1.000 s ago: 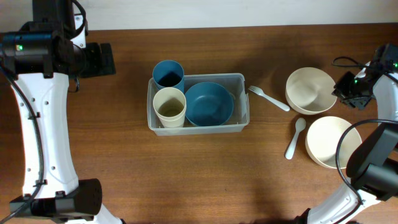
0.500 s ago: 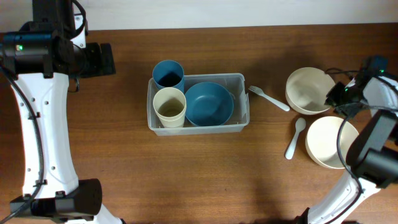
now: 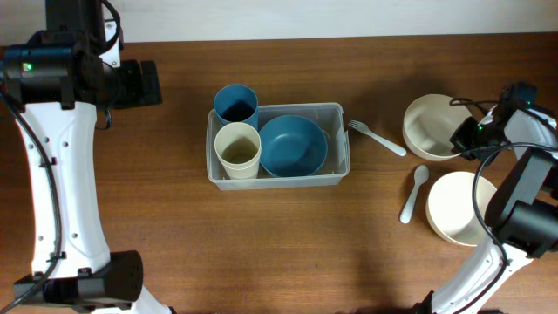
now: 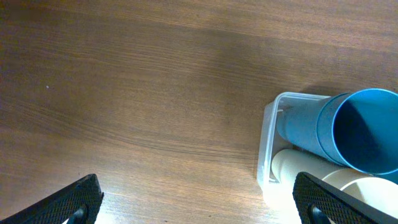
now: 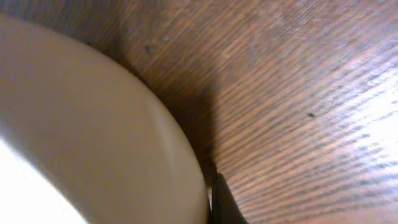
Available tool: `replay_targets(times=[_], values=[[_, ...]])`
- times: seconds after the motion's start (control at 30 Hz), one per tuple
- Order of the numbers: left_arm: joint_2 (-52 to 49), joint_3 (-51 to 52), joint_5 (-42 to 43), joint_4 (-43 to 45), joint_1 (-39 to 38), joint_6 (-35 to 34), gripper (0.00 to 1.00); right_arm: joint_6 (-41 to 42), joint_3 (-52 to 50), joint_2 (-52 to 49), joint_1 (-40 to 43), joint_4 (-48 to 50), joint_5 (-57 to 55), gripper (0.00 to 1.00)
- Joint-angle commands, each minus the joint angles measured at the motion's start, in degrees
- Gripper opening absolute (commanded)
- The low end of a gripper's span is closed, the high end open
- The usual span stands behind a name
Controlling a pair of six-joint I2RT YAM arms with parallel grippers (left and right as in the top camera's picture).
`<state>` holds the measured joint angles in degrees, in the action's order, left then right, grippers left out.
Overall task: Pack container
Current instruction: 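Lift the cream bowl and carry it over the blue bowl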
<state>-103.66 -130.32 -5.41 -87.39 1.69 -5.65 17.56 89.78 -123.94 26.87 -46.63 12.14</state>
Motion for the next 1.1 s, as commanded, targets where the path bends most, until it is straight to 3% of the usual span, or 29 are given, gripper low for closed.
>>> replay_targets(times=[0.0,0.53,0.8,1.07], values=[[0.1,0.1,-0.6,0.0,0.2,-0.3,1.0,-0.3,-0.2,-0.6,0.2,0.0,1.6,0.04],[0.1,0.1,-0.6,0.0,0.2,-0.3,1.0,-3.0,11.6,1.1,0.2,-10.4,7.5,0.04],[0.1,0.1,-0.6,0.0,0.2,-0.3,1.0,-17.6,23.5,1.5,-0.3,-23.5,28.5,0.04],[0.1,0.1,-0.6,0.0,0.2,-0.3,1.0,-26.3,30.9,2.8,-5.8,-35.2,32.3,0.04]])
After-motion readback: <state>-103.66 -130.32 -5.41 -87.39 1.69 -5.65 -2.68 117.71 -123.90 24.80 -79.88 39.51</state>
